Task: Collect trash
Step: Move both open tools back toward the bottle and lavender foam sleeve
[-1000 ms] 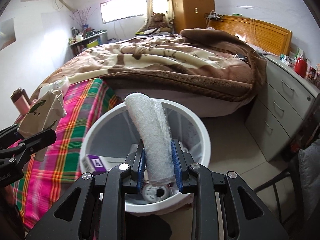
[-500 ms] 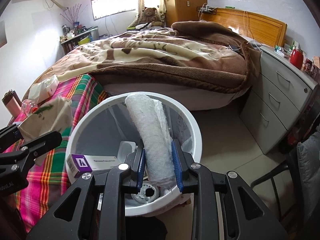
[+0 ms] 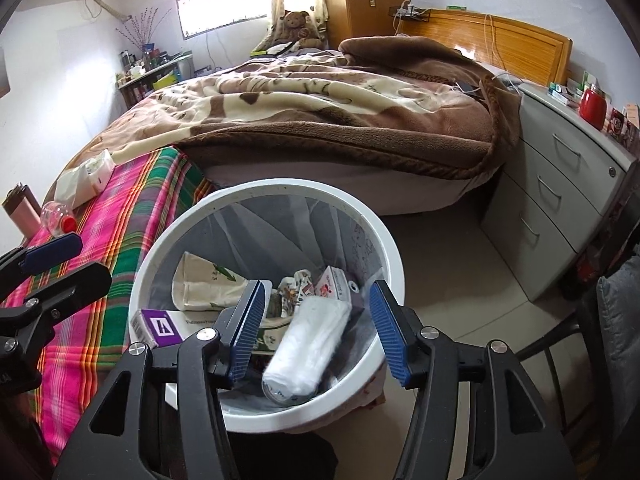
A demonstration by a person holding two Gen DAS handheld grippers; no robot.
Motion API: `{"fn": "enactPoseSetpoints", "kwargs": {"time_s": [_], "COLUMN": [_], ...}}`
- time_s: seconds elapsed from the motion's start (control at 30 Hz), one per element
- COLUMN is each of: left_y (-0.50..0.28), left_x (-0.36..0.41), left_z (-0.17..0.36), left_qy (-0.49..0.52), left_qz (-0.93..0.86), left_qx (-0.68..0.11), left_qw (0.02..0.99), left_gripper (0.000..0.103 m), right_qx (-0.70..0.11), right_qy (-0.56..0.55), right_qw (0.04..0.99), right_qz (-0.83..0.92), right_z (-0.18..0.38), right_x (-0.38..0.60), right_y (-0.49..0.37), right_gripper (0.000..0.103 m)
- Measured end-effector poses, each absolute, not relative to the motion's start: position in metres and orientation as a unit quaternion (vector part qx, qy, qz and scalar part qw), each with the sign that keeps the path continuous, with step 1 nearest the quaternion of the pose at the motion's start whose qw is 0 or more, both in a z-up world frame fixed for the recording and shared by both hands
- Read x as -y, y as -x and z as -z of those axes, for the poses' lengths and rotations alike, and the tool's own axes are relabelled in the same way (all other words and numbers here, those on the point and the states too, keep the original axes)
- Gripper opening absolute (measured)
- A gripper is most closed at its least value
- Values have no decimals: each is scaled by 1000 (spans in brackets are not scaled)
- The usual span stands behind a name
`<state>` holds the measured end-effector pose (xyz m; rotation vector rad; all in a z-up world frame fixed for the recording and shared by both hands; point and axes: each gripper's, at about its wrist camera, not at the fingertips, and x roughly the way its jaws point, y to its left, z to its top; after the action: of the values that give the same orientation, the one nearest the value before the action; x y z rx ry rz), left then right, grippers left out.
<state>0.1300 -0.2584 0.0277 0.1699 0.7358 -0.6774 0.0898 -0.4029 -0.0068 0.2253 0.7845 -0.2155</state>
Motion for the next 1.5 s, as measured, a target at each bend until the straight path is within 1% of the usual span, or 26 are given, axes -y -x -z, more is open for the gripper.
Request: {"fn": "enactPoseSetpoints", "kwargs": {"time_s": [0.7, 1.23, 1.5], "left_y": [-122, -130, -138], "left_x": [193, 126, 80], "left_z": [-39, -39, -40], "left_qy": [-62, -29, -5], "left_qz": [279, 223, 181], "left_qx": [-328, -326, -325], "left_qw": [900, 918, 928], "left_gripper": [78, 78, 78], "right_qx": [-358, -337, -329], "right_qy": [-106, -95, -90], "right_qw": [924, 936, 940], "right_qz": [79, 33, 4], "right_z": [-6, -18, -22], "right_x": [367, 315, 290], "right_y": [-92, -106, -118], "right_gripper": [59, 60, 60]}}
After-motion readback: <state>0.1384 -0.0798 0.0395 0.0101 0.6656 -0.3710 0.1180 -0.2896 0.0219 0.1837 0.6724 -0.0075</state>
